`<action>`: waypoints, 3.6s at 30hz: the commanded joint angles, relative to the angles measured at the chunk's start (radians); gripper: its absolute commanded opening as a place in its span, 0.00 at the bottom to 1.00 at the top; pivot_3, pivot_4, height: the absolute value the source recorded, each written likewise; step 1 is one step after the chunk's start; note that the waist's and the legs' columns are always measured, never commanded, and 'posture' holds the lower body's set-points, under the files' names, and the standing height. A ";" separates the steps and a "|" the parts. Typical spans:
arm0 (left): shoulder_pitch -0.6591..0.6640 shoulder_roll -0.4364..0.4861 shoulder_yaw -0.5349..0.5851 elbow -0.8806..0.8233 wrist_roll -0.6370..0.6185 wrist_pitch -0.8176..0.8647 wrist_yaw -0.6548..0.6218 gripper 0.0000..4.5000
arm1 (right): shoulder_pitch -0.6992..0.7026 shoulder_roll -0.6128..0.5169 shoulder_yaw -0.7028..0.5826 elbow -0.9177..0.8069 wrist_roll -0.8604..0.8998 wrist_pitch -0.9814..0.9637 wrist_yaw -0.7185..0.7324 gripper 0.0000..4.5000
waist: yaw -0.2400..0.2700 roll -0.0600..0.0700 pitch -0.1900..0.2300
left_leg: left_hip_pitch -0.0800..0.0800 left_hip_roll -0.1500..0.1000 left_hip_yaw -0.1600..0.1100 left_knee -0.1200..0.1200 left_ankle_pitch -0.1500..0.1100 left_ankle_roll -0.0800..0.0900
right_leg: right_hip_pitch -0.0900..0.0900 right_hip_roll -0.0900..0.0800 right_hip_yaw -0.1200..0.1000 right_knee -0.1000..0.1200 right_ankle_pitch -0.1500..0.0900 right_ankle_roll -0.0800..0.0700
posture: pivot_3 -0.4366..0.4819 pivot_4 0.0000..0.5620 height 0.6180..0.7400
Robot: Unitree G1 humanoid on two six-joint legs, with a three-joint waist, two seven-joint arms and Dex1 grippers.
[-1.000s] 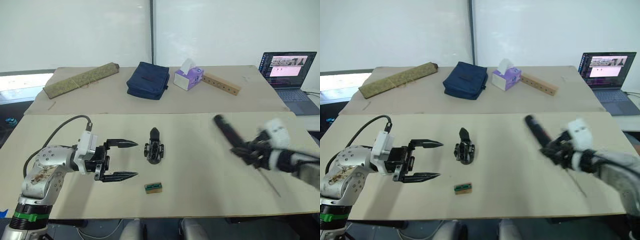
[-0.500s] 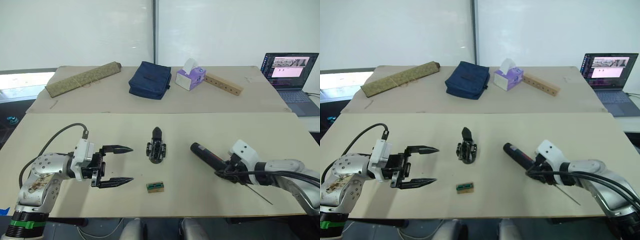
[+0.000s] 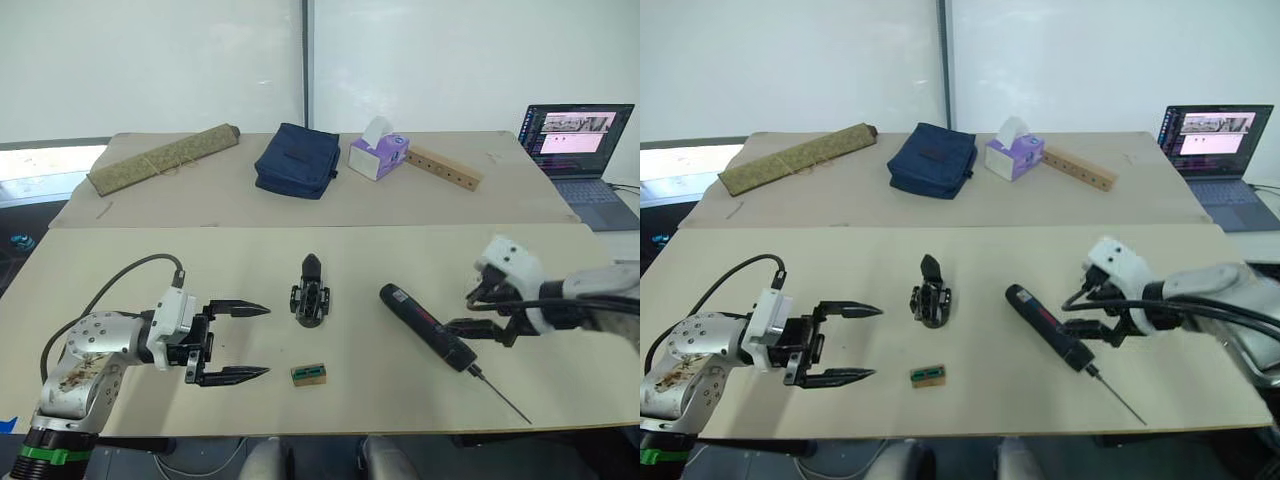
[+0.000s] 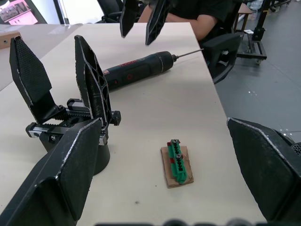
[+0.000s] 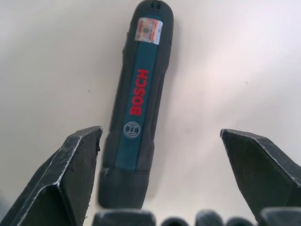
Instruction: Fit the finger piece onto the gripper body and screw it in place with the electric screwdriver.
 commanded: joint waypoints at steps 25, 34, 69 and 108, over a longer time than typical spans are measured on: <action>-0.019 -0.021 -0.038 0.003 0.010 -0.041 -0.003 1.00 | -0.319 0.080 0.671 0.085 -0.218 0.066 0.027 0.94 | 0.000 0.000 0.000 | -0.014 -0.002 0.001 0.004 0.000 0.000 | -0.016 0.000 0.001 0.004 0.005 0.000 | 0.48 0.27 1.00; -0.030 -0.016 -0.048 -0.002 0.008 -0.028 -0.005 1.00 | -0.268 0.118 0.568 0.131 -0.244 0.041 0.005 0.43 | -0.004 -0.007 -0.004 | -0.012 -0.001 0.001 0.004 0.000 0.000 | -0.015 0.001 0.001 0.004 0.006 -0.001 | 0.48 0.27 1.00; 0.037 -0.119 -0.221 0.155 0.317 -0.168 0.168 1.00 | 0.355 0.875 -0.056 -0.099 -0.086 -1.161 0.261 0.43 | -0.001 -0.005 -0.004 | -0.009 -0.003 0.002 0.005 0.001 -0.001 | -0.014 0.002 0.003 0.012 0.005 0.000 | 0.48 0.27 1.00; 0.042 -0.140 -0.321 0.092 0.342 -0.090 0.264 1.00 | 0.270 0.815 0.088 0.032 -0.094 -1.266 0.308 0.43 | -0.001 -0.005 -0.004 | -0.007 -0.003 0.001 0.005 0.001 -0.001 | -0.014 0.002 0.003 0.015 0.005 -0.001 | 0.48 0.27 1.00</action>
